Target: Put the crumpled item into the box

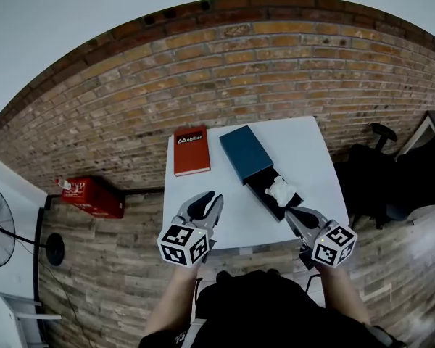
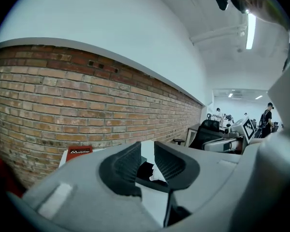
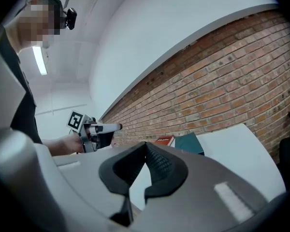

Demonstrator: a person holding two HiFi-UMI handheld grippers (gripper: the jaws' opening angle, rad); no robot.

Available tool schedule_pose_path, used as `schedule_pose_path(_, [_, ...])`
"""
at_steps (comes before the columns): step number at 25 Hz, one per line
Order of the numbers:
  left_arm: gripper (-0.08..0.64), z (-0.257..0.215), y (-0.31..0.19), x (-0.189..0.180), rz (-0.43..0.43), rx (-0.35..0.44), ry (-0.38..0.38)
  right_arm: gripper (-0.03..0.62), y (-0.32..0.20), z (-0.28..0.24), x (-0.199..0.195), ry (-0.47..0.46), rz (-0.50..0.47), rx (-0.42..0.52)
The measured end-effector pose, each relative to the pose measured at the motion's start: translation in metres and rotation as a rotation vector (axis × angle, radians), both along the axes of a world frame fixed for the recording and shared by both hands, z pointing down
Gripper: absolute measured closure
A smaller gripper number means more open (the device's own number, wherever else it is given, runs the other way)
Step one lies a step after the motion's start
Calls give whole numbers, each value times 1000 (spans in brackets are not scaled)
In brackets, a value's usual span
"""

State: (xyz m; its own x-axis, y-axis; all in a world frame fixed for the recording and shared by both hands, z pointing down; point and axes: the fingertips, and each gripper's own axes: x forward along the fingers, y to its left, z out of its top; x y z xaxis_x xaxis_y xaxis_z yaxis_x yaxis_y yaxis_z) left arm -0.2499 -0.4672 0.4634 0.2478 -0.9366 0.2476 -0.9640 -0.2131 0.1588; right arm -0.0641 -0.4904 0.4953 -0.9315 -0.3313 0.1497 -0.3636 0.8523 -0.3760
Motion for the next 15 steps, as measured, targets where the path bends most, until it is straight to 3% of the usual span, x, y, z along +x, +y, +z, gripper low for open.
schedule_pose_path(5, [480, -6, 15, -28, -36, 6, 4, 592, 6, -2, -27, -6, -12, 11])
schedule_pose_path(15, [514, -8, 25, -59, -91, 46, 20, 594, 13, -32, -49, 13, -26, 183])
